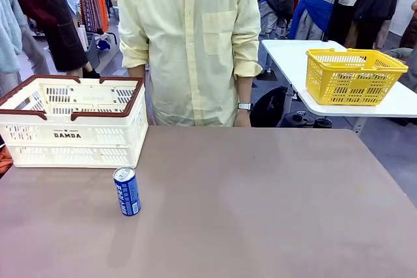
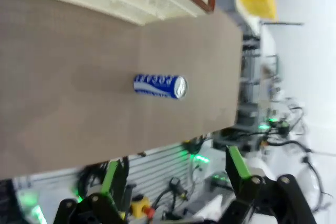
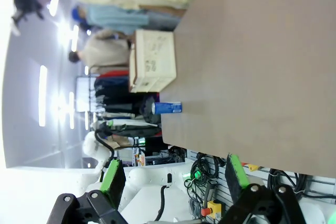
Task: Place the drinks into the Shopping basket.
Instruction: Pick up one drink and place it into the Shopping basket.
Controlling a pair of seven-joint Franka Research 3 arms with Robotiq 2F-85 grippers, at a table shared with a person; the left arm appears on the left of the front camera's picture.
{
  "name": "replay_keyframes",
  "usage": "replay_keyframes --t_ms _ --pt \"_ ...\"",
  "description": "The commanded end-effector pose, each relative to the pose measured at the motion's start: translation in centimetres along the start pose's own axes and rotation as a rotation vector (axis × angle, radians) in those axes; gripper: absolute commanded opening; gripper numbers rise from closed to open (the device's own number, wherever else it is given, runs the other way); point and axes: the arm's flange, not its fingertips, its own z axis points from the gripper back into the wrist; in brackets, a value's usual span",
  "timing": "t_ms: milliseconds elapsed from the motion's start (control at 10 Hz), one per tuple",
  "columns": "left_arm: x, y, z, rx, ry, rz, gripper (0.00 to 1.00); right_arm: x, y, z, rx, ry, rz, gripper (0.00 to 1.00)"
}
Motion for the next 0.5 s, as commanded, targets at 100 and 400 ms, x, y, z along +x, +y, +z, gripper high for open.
replay_keyframes --t_ms 100,400 --pt "-4.1 -11.5 -8.7 0.307 0.184 -0.154 1.0 0.3 0.2 0.1 0.027 -0.015 0.024 1.0" --pt "-7.1 -14.8 -18.2 0.55 0.151 -0.162 1.0 0.3 0.2 0.1 0.027 -0.015 0.024 1.0"
